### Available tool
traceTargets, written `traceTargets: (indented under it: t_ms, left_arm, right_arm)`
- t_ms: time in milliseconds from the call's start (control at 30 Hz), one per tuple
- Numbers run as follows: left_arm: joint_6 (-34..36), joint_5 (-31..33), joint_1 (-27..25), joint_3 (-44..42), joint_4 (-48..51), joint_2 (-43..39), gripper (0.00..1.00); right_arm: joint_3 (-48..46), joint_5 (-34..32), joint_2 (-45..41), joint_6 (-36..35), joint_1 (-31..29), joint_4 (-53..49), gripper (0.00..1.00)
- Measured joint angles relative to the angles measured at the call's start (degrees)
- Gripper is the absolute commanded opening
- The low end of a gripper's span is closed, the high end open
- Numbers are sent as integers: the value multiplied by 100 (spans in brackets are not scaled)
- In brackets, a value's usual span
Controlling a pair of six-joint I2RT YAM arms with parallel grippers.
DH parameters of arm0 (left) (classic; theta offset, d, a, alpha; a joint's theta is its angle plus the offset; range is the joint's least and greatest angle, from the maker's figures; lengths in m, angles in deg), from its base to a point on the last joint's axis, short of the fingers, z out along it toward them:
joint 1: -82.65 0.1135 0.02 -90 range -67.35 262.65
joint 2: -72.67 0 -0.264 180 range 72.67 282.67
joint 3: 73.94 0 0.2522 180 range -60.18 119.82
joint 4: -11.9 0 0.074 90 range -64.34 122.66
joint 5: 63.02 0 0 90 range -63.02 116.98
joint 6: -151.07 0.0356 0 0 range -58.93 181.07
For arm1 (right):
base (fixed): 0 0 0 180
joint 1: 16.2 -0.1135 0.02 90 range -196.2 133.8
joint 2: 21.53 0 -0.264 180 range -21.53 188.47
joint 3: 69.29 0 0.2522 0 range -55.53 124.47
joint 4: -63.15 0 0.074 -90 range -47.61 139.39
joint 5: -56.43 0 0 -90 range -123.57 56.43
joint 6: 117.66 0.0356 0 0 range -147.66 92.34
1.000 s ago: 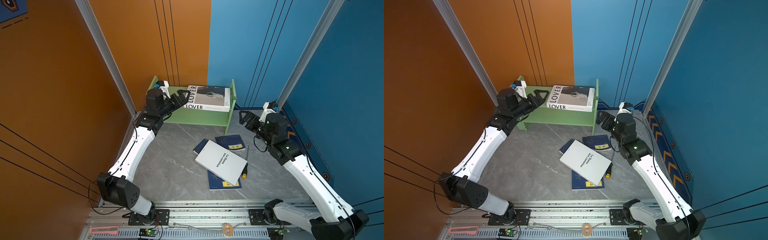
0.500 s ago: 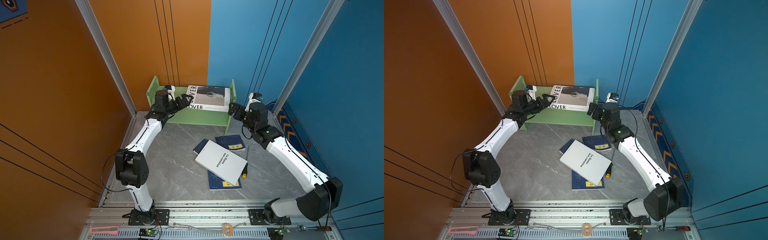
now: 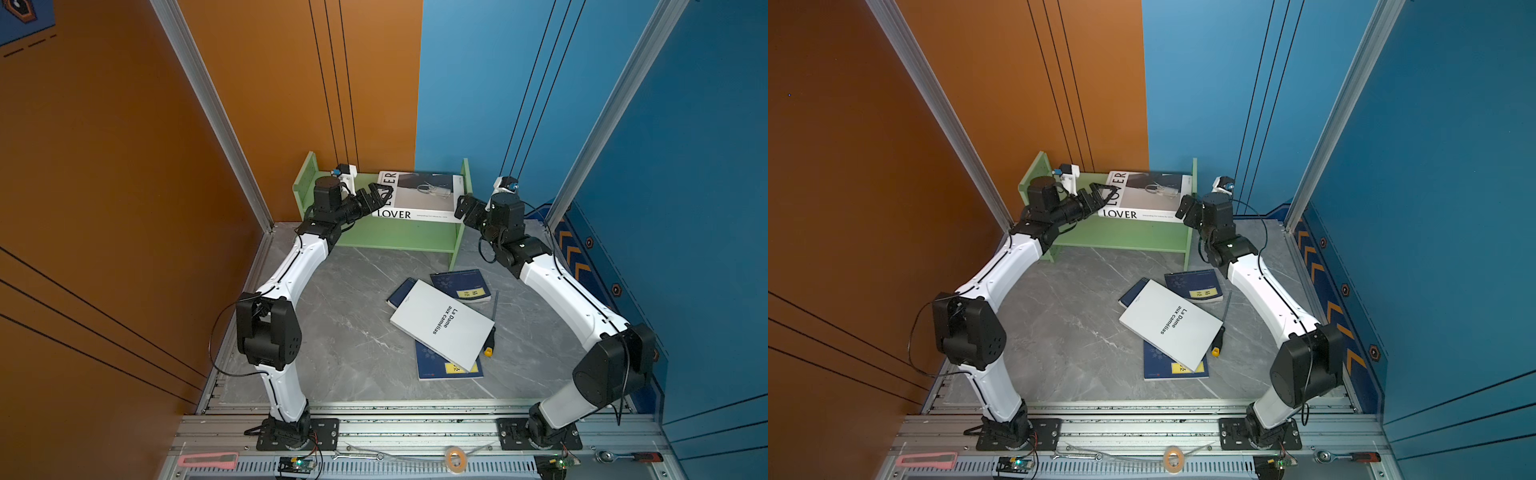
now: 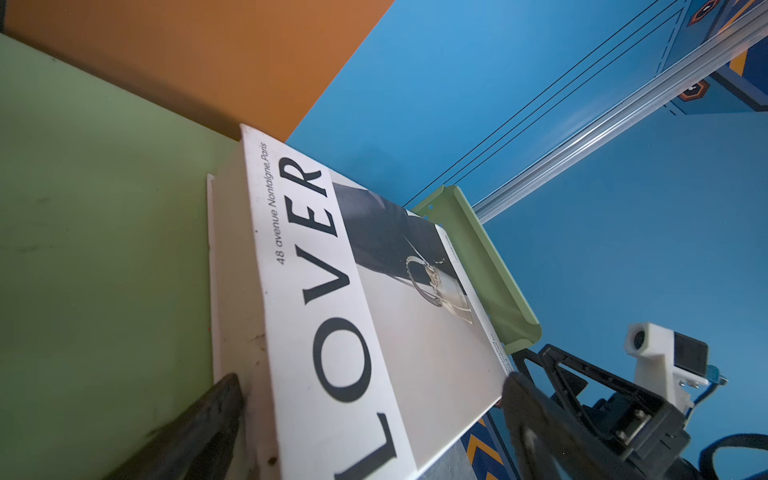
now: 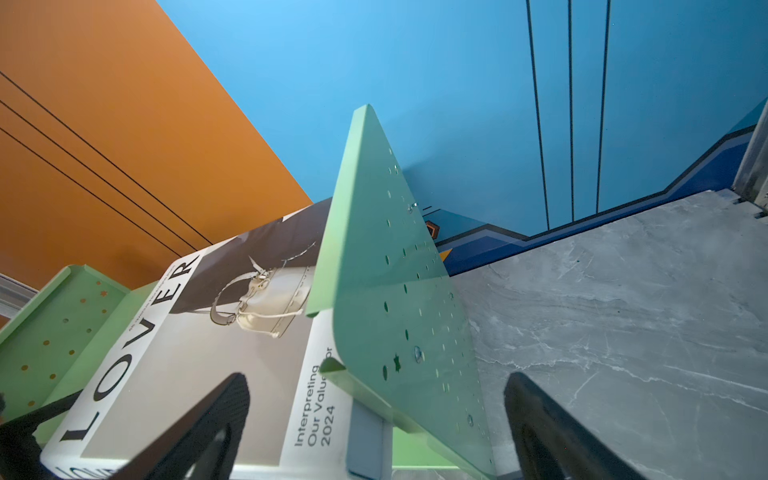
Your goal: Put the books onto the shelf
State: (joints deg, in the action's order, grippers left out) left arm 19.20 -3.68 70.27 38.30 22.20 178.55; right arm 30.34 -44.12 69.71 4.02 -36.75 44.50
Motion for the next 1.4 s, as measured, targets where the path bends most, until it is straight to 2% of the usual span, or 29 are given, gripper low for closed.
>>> traceTargets:
  t_ms: [400, 667, 833, 1067, 1233, 1400]
  left_arm:
    - [-138, 157, -46, -2, -22, 0, 98]
    - [-367, 164, -31, -109, -273, 0, 98]
    - [-483, 118, 0, -179, -374, 0, 98]
    - [-623, 57, 22, -197, -509, 0, 98]
    - [-780, 9, 37, -197, -627, 0, 98]
    - [-920, -11, 48, -197, -719, 35, 98]
  right_arm:
    - [-151, 345, -17, -35, 160, 243, 96]
    - [-925, 979, -538, -671, 332, 238, 95]
    - [-977, 1351, -713, -1102, 457, 238, 92]
    - [-953, 1665, -588, -1543, 426, 98, 86]
    - [-953, 1637, -498, -1794, 345, 79, 75]
    - [-951, 1572, -326, -1882, 326, 101, 71]
